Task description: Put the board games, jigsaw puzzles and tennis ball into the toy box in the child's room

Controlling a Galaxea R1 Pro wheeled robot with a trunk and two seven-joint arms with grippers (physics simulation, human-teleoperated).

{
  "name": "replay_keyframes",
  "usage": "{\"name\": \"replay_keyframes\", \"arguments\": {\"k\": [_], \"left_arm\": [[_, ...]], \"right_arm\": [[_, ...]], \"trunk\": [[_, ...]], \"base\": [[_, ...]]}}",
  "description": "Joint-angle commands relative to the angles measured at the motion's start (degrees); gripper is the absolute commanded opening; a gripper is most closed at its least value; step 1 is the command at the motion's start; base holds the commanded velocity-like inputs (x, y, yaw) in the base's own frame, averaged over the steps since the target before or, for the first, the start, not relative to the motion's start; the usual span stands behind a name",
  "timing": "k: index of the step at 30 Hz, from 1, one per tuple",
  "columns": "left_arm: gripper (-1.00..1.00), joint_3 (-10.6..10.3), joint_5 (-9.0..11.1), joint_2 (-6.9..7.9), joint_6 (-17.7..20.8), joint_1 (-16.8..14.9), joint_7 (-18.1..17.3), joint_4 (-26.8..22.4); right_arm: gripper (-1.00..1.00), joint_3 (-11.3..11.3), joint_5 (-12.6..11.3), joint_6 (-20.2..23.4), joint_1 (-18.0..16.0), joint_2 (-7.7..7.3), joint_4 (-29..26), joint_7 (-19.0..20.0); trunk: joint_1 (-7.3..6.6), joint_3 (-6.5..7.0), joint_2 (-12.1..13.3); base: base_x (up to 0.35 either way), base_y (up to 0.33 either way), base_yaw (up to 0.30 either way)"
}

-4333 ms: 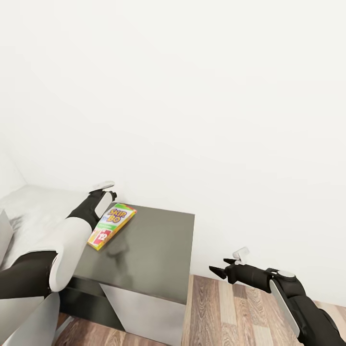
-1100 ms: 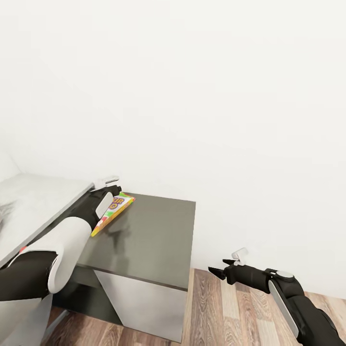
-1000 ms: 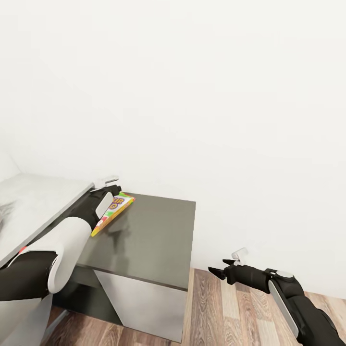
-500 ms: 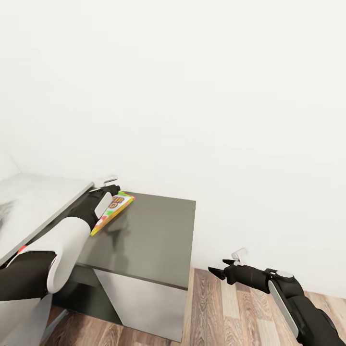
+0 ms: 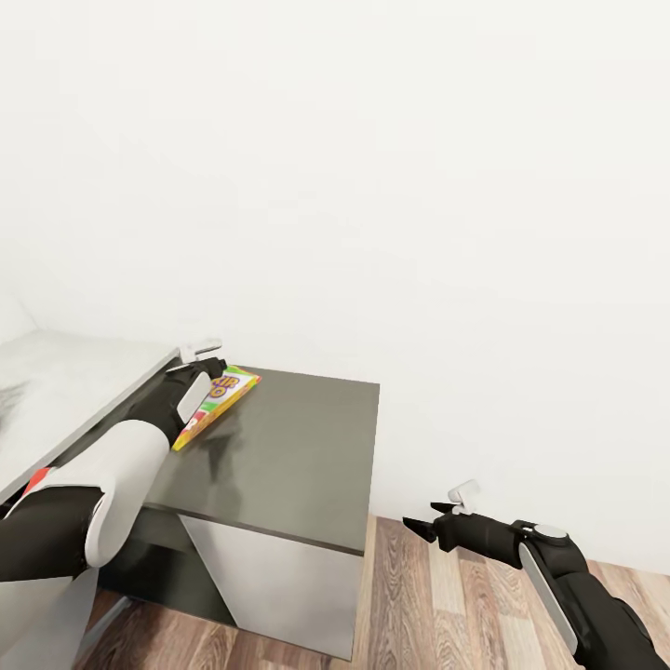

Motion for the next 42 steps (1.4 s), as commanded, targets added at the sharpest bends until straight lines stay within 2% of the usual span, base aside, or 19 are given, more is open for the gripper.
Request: {"name": "replay_keyframes", "arguments": {"k": [1, 10, 22, 42], "left_arm": [[1.00, -0.2, 0.4, 0.04, 0.3, 0.0, 0.3, -0.1], [1.00, -0.2, 0.4, 0.06, 0.3, 0.0, 0.2, -0.1], [1.00, -0.1, 0.5, -0.03, 0.6, 0.0, -0.1, -0.1], [1.00, -0.1, 0.5, -0.03, 1.0, -0.1, -0.2, -0.1]], "right_arm": [[1.00, 0.1, -0.6, 0.5, 0.0, -0.05, 0.0, -0.1], [1.00, 0.1, -0.6, 0.5, 0.0, -0.05, 0.0, -0.1], [1.00, 0.1, -0.6, 0.5, 0.0, -0.04, 0.0, -0.2], [1.00, 0.1, -0.6, 0.5, 0.0, -0.04, 0.0, -0.2]], "trunk": [[-0.01, -0.05, 0.0], [-0.01, -0.05, 0.0], [2.63, -2.21, -4.8], [2.63, -2.21, -4.8]], "base": [[0.000, 0.000, 0.000], [0.000, 0.000, 0.000], [0.000, 0.000, 0.000], [0.000, 0.000, 0.000]]}}
